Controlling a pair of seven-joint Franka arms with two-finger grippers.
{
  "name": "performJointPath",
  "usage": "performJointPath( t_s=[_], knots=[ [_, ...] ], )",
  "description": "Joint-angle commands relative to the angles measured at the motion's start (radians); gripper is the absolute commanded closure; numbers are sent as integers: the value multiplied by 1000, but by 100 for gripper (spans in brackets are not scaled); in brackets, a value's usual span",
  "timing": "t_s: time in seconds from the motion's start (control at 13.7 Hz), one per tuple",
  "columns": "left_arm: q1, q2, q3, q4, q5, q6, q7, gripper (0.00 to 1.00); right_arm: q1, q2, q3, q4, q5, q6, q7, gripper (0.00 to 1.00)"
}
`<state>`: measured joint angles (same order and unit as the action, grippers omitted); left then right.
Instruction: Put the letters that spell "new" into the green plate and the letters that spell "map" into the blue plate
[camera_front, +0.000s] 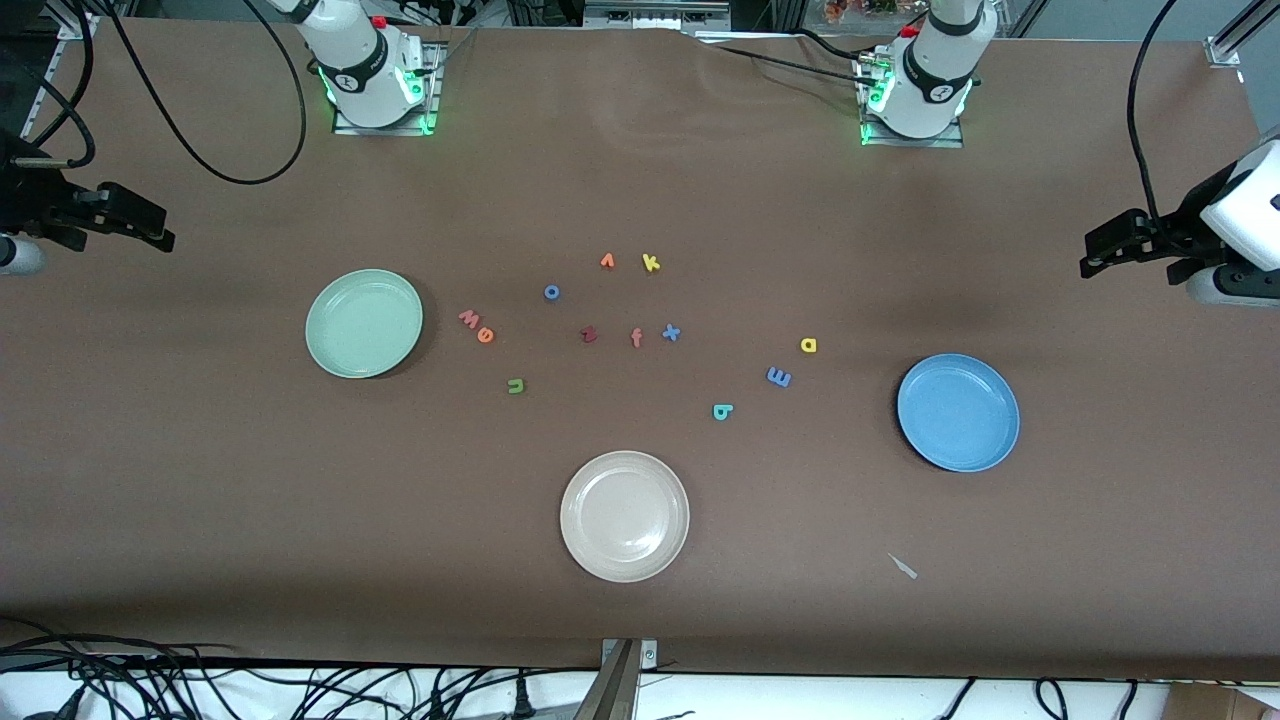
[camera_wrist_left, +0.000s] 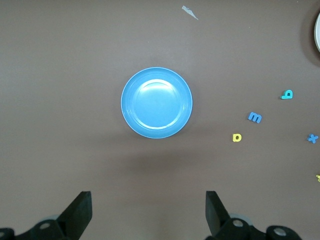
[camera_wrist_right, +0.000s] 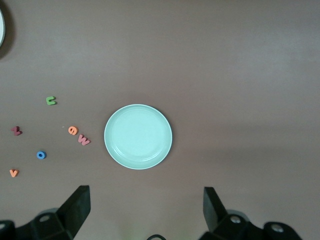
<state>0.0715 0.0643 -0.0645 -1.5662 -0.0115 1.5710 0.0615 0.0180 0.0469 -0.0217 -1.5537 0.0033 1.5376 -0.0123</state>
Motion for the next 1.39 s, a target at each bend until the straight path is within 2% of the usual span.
performJointPath(
  t_s=[0.0, 0.37, 0.66, 0.88, 1.1, 1.32],
  knots=[
    [-4, 3, 0, 6, 30, -3, 3, 0, 17, 25, 12, 1, 24, -2, 6, 0],
    [-15, 12, -3, 8, 30, -2, -12, 0, 161, 114, 34, -23, 33, -28, -35, 0],
    [-21, 37, -3, 12, 28, -2, -42, 0, 246, 232, 72, -52, 23, 34, -204, 0],
    [-47, 112, -9, 15, 19, -2, -43, 0, 243, 235, 69, -199, 35, 232, -502, 0],
    [-99, 161, -29, -8, 13, 53, -43, 0, 244, 214, 74, -355, 35, 410, -520, 0],
    [-105, 160, -90, -119, 4, 177, -43, 0, 246, 205, 126, -550, 33, 684, -512, 0]
  ],
)
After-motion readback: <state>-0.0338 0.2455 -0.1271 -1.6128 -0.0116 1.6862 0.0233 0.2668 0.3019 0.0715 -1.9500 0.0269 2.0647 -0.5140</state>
